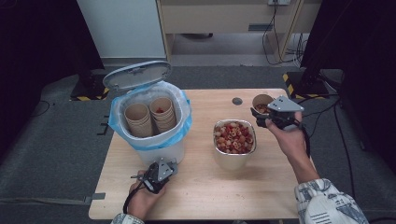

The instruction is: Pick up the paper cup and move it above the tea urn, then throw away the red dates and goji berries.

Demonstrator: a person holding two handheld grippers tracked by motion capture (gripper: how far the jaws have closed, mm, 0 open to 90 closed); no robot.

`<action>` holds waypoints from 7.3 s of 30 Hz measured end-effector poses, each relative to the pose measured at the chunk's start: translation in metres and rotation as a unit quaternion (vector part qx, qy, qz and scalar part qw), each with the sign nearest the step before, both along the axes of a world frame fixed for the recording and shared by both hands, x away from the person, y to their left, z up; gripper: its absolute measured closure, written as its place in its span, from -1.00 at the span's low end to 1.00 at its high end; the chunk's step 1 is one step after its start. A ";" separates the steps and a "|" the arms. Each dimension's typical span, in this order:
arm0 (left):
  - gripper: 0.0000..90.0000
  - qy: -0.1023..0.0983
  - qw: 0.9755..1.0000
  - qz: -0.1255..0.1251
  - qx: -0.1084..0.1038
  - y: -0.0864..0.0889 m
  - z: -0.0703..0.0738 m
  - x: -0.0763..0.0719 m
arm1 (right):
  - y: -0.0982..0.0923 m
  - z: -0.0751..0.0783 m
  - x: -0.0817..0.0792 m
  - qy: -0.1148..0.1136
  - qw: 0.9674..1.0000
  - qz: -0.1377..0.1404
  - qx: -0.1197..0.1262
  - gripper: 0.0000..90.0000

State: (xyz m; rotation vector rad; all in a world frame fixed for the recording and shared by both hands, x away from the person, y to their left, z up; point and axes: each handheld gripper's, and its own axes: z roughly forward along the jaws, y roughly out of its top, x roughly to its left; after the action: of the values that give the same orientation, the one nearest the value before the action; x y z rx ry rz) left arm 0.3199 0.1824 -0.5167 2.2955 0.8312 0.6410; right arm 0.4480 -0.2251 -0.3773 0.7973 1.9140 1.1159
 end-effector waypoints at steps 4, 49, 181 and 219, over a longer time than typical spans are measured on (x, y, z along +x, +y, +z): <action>1.00 0.000 1.000 0.000 0.000 0.000 0.000 0.000 | 0.004 0.006 0.000 -0.006 1.000 0.003 -0.008 -0.37; 1.00 0.001 1.000 0.000 -0.001 0.000 0.000 0.000 | 0.012 0.023 -0.003 -0.061 0.995 0.028 -0.080 -0.36; 1.00 0.004 1.000 0.002 -0.008 0.000 0.000 0.001 | 0.055 0.060 -0.026 -0.222 0.862 0.091 -0.447 -0.36; 1.00 0.004 1.000 0.001 -0.008 0.001 0.000 0.001 | 0.061 0.073 -0.030 -0.249 0.833 0.099 -0.485 -0.36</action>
State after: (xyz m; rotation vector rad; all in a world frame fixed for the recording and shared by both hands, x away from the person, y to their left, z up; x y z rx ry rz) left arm 0.3210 0.1832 -0.5165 2.2842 0.8404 0.6242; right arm 0.4183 -0.1638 -0.3046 -0.2506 1.7810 0.2676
